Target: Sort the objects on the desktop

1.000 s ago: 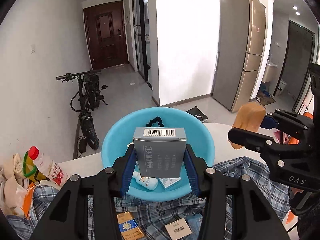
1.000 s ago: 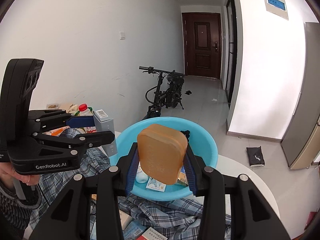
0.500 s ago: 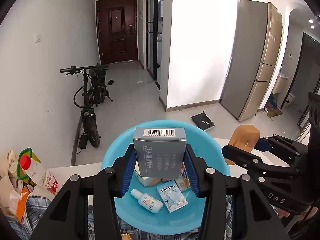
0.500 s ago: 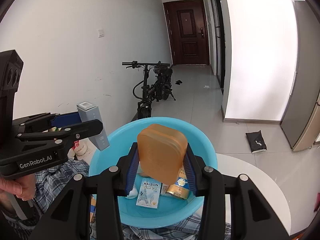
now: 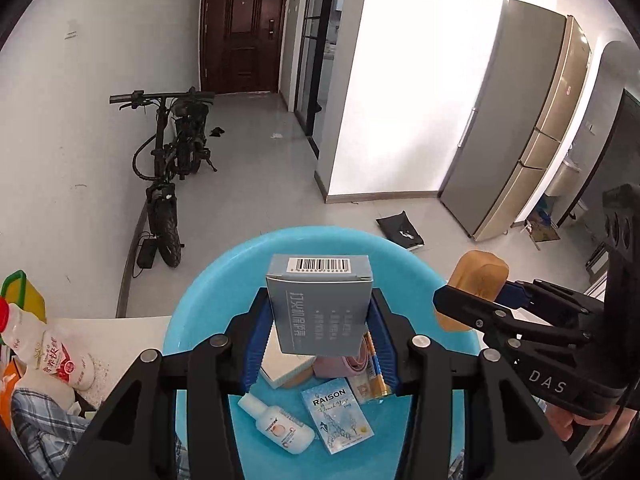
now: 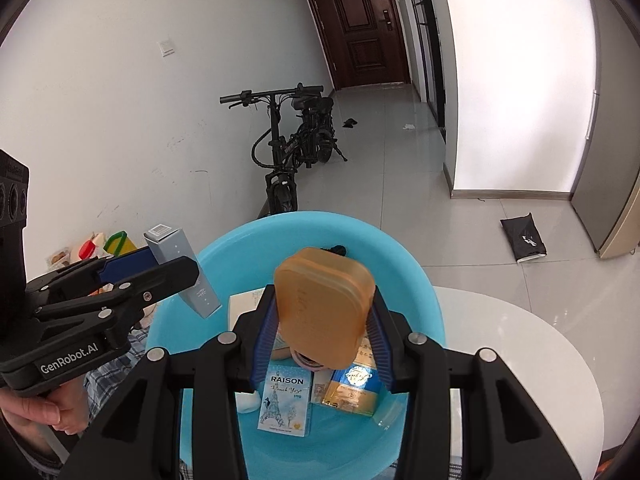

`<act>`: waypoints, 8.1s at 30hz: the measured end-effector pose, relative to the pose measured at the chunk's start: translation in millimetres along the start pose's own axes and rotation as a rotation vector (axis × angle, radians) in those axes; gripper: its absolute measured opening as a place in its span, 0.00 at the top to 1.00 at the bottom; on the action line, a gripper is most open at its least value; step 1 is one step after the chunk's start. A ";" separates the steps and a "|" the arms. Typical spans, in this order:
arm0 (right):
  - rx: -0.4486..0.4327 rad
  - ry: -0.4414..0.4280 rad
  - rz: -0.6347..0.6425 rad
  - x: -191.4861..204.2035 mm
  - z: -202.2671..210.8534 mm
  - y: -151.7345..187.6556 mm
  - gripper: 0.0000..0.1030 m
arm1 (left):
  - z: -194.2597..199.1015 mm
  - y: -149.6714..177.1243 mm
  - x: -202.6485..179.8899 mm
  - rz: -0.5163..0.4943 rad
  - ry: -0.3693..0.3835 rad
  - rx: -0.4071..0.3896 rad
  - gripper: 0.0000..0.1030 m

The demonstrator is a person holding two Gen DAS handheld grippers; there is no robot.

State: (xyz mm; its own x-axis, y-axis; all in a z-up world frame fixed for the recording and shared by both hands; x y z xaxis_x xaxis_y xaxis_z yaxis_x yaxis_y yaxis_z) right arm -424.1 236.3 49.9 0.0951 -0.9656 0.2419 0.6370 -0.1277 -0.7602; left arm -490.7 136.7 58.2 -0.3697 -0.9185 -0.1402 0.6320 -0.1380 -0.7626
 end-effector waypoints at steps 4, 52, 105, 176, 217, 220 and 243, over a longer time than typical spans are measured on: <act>0.017 0.008 -0.007 -5.2 -18.1 -0.5 0.60 | -22.2 0.8 7.8 0.024 0.005 0.017 0.52; 0.145 0.026 -0.021 -20.6 -93.0 16.3 0.60 | -101.6 0.0 69.5 0.016 -0.063 0.032 0.52; 0.157 0.036 -0.071 -23.6 -89.1 22.4 0.04 | -51.8 47.5 57.4 0.013 -0.077 0.097 0.14; -0.125 0.026 0.211 52.3 126.2 51.5 0.01 | 125.0 124.3 -18.4 -0.100 0.016 -0.015 0.14; -0.076 -0.079 0.192 50.1 209.6 188.7 0.01 | 209.6 243.1 -3.6 -0.112 -0.006 -0.025 0.14; -0.087 -0.094 0.171 51.5 218.6 196.8 0.01 | 215.8 249.4 -7.0 -0.108 0.011 -0.031 0.14; -0.160 -0.043 0.264 71.7 241.3 246.4 0.01 | 240.7 305.4 -22.1 -0.104 0.007 -0.035 0.14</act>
State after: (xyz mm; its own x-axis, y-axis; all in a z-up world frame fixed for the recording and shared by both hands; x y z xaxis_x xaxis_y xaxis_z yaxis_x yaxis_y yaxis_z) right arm -75.7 190.1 25.4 0.2759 -0.9601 0.0460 0.4580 0.0892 -0.8844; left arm -125.6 25.6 -19.6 -0.4369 -0.8973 -0.0636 0.5657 -0.2191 -0.7949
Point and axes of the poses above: each gripper's, at about its wrist camera, not at the fingertips, and z roughly against the way its jaws point, x to its left, y to its underside, the point moved 9 cm from there along -z, roughly the way its jaws point, and after that the axes turned 8 degrees about -x, right-handed, at the moved point
